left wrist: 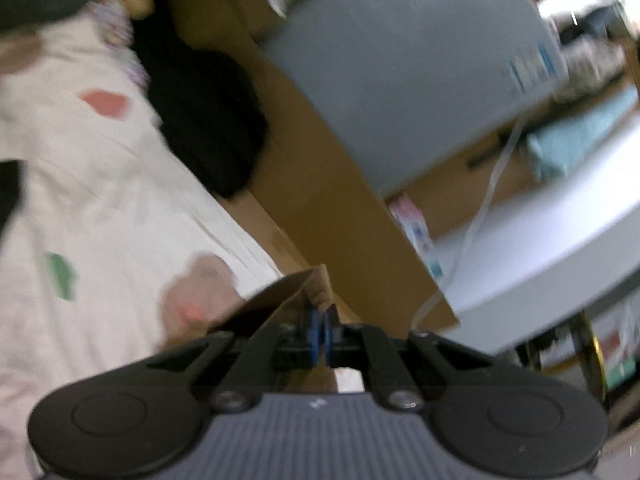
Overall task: Fold clothes
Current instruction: 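Lower the brown garment onto the sheet and open the left tool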
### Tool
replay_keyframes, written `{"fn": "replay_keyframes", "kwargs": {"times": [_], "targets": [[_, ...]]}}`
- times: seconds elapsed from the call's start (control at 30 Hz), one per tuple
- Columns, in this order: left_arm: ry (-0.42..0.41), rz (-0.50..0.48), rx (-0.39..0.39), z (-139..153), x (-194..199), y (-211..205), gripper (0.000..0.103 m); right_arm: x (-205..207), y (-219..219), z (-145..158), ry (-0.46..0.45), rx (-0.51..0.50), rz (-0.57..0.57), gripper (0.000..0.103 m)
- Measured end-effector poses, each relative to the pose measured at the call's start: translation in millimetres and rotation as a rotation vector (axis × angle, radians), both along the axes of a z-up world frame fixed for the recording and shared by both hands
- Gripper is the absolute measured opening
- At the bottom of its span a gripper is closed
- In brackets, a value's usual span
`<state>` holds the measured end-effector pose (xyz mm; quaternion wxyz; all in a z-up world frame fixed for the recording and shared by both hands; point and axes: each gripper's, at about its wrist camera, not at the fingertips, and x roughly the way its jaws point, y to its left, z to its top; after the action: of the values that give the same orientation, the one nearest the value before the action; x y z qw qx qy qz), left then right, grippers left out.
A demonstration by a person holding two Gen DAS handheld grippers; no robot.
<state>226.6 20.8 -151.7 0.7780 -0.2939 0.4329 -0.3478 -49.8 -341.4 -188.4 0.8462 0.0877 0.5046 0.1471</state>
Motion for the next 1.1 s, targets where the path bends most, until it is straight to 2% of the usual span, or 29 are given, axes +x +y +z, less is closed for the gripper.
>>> {"fn": "replay_keyframes", "kwargs": {"times": [0.2,0.4,0.53,0.7,0.77,0.9,1.07,1.1], "targets": [[0.019,0.23,-0.02,-7.2,-9.0,89.8,0.003,10.3,11.4,3.6,-0.022,-0.031,0.003,0.075],[0.027,0.395,-0.004,-11.2,-20.5,165.6,0.003,22.2,19.3,6.0,-0.039,-0.046,-0.003,0.075],[0.005,0.507,-0.014,-7.6,-34.5,211.0,0.003,29.2,27.3,6.6,-0.046,-0.055,0.004,0.075],[-0.059,0.653,0.014,-3.6,-52.6,252.6,0.003,34.4,35.8,5.1,-0.047,-0.064,0.019,0.075],[-0.059,0.716,0.06,-5.3,-59.7,266.7,0.003,36.1,38.1,5.5,-0.048,-0.066,0.023,0.075],[0.002,0.789,0.222,-21.4,-62.6,279.5,0.004,37.7,41.3,7.8,-0.055,-0.067,0.028,0.075],[0.05,0.857,0.279,-26.6,-60.5,277.5,0.01,35.5,42.1,9.7,-0.062,-0.07,0.033,0.075],[0.039,0.869,0.29,-23.0,-59.6,277.0,0.016,35.0,41.6,9.7,-0.062,-0.07,0.032,0.075]]}}
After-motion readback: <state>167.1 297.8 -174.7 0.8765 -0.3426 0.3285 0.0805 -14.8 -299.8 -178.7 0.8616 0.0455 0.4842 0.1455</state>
